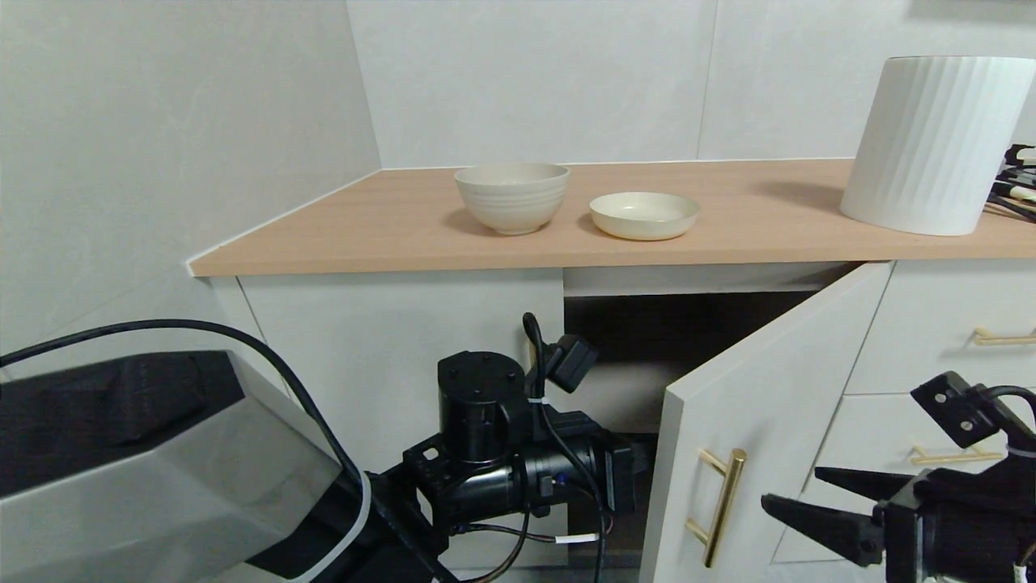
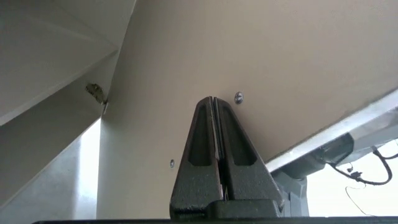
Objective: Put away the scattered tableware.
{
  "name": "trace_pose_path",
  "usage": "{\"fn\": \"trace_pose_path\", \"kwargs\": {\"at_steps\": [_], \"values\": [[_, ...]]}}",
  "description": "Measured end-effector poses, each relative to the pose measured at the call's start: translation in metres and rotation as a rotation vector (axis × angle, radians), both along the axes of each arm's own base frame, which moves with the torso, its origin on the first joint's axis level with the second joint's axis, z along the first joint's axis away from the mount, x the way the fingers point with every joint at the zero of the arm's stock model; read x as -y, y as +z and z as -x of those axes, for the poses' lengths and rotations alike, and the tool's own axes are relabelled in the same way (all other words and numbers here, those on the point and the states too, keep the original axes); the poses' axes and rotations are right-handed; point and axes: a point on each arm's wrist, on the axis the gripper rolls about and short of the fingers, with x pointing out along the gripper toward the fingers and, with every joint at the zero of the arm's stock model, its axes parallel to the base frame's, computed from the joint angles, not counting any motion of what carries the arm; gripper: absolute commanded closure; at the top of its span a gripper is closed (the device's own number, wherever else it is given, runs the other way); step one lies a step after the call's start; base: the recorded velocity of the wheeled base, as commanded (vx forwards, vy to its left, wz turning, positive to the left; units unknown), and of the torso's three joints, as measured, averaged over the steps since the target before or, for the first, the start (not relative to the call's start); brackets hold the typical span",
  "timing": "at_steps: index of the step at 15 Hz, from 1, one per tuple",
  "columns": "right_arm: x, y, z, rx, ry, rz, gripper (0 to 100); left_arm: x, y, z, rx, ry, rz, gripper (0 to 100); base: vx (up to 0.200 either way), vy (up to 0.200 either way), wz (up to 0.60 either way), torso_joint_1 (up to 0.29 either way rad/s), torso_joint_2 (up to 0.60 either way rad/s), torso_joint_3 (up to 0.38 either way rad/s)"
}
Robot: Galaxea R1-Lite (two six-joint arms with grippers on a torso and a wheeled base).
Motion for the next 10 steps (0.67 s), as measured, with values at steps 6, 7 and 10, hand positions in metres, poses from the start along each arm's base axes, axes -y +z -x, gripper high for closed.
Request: {"fn": "trace_pose_path", "kwargs": {"at_steps": [6, 7, 10], "values": [[0.002, 0.014, 0.027, -0.003, 0.175, -0.055, 0, 0.006, 0.002, -0.012, -0.018, 0.017, -0.019, 100, -0.033, 0.000, 0.00, 0.000, 0.00, 0.000], [0.001, 0.015, 0.029, 0.003, 0.186, -0.058, 0, 0.007, 0.002, -0.013, -0.017, 0.017, -0.017, 100, -0.200, 0.000, 0.00, 0.002, 0.00, -0.002], [0.000, 0.015, 0.032, 0.011, 0.211, -0.061, 0, 0.010, 0.001, -0.016, -0.022, 0.021, -0.023, 100, -0.200, 0.000, 0.00, 0.004, 0.00, -0.002]]}}
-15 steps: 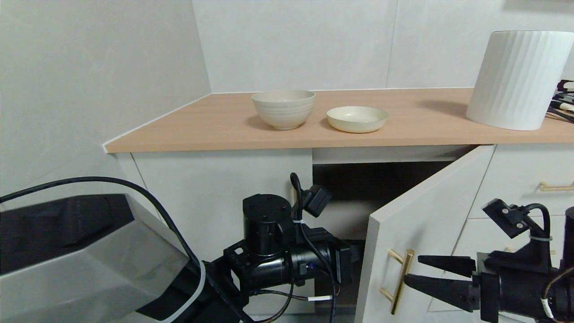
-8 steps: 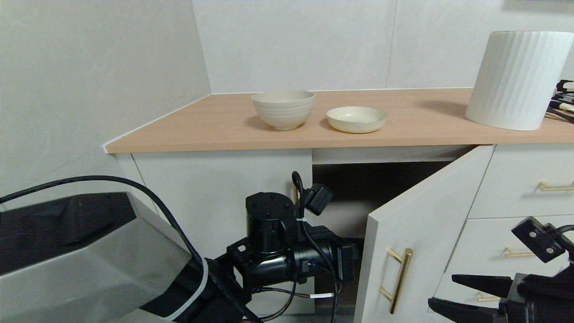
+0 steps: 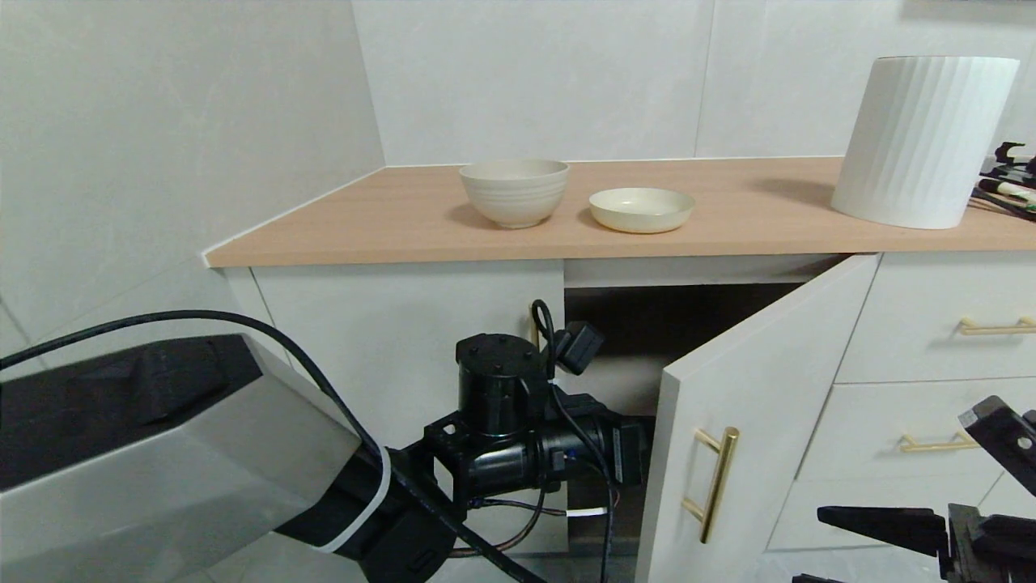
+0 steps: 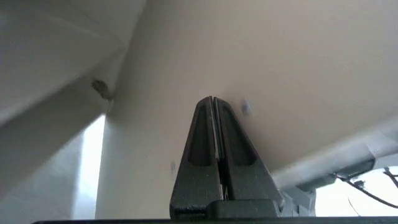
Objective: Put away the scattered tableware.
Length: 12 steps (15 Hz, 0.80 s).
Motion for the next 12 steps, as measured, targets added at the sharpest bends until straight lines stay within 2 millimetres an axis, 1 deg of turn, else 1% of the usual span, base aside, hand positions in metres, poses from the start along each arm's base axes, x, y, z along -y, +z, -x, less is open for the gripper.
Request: {"fn": "trace_pose_path", "kwargs": {"at_steps": [1, 4, 10, 12], "values": [[0.000, 0.000, 0.001, 0.001, 0.003, 0.000, 0, 0.002, 0.000, 0.000, 0.000, -0.007, 0.002, 100, -0.200, 0.000, 0.00, 0.002, 0.01, 0.017], [0.001, 0.001, 0.003, 0.010, 0.009, -0.004, 0, 0.004, 0.002, -0.004, 0.009, -0.004, 0.010, 100, 0.000, 0.000, 0.00, 0.000, 0.00, 0.000], [0.001, 0.001, 0.004, 0.012, 0.010, -0.004, 0, 0.023, 0.001, -0.022, -0.017, 0.023, -0.024, 100, 0.000, 0.000, 0.00, 0.000, 0.00, 0.000], [0.001, 0.001, 0.004, 0.012, 0.011, -0.005, 0, 0.028, 0.002, -0.026, -0.027, 0.031, -0.037, 100, -0.200, 0.000, 0.00, 0.005, 0.00, 0.002]]}}
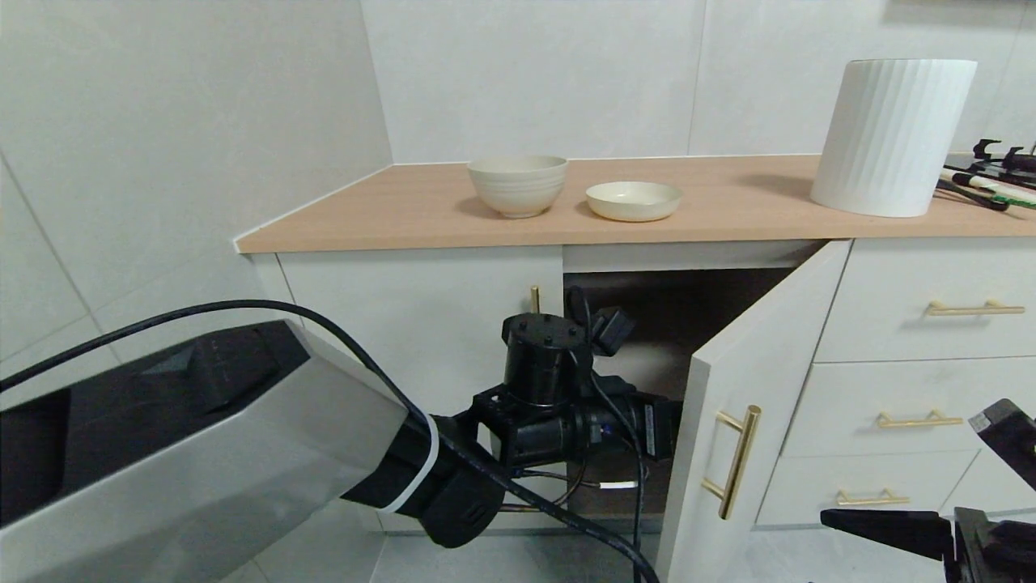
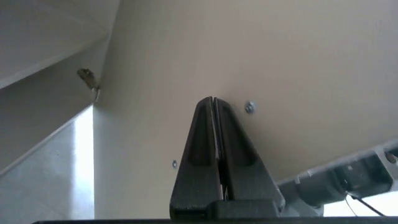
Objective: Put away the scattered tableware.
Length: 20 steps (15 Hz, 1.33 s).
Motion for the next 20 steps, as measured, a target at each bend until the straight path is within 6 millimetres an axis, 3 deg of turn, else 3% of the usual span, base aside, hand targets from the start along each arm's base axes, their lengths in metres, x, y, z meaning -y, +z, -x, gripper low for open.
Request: {"fn": "trace_pose_path", "kwargs": {"at_steps": [7, 13, 17, 19, 20], "values": [[-0.002, 0.001, 0.005, 0.003, 0.034, 0.000, 0, 0.012, 0.007, -0.003, 0.012, -0.004, 0.009, 100, -0.029, 0.000, 0.00, 0.002, 0.00, 0.000], [-0.001, 0.004, 0.013, 0.009, 0.066, -0.006, 0, 0.043, 0.013, 0.005, 0.007, 0.041, -0.034, 100, 0.000, 0.000, 0.00, 0.000, 0.00, 0.000], [0.004, 0.008, 0.025, 0.029, 0.184, -0.066, 0, 0.053, 0.028, 0.046, -0.004, -0.112, -0.010, 100, 0.000, 0.000, 0.00, 0.000, 0.00, 0.000], [0.008, 0.009, 0.032, 0.044, 0.228, -0.093, 0, 0.046, 0.035, 0.072, -0.052, -0.331, 0.006, 100, 0.000, 0.000, 0.00, 0.000, 0.00, 0.000], [0.009, 0.009, 0.034, 0.050, 0.231, -0.096, 0, 0.040, 0.039, 0.072, -0.044, -0.326, 0.018, 100, 0.000, 0.000, 0.00, 0.000, 0.00, 0.000]]}}
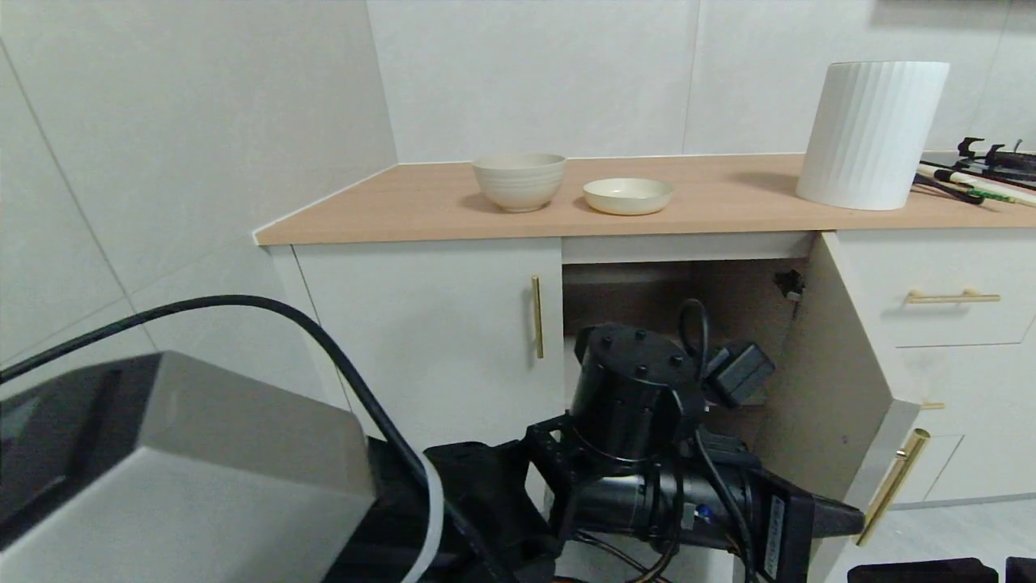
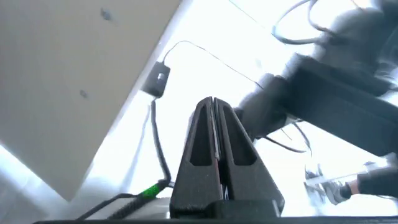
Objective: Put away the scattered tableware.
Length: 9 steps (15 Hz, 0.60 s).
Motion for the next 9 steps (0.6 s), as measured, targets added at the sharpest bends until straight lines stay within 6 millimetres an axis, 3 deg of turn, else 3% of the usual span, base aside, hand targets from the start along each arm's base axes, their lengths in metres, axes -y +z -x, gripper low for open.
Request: {"fn": "trace_pose_path", "kwargs": {"at_steps": [4, 9], "values": [[0.002, 0.001, 0.003, 0.013, 0.001, -0.010, 0, -0.044, 0.005, -0.030, 0.008, 0.183, -0.006, 100, 0.000, 0.000, 0.00, 0.000, 0.00, 0.000], [-0.004, 0.001, -0.005, -0.009, -0.021, 0.014, 0, -0.126, 0.018, -0.044, 0.020, 0.401, -0.033, 100, 0.000, 0.000, 0.00, 0.000, 0.00, 0.000]]}}
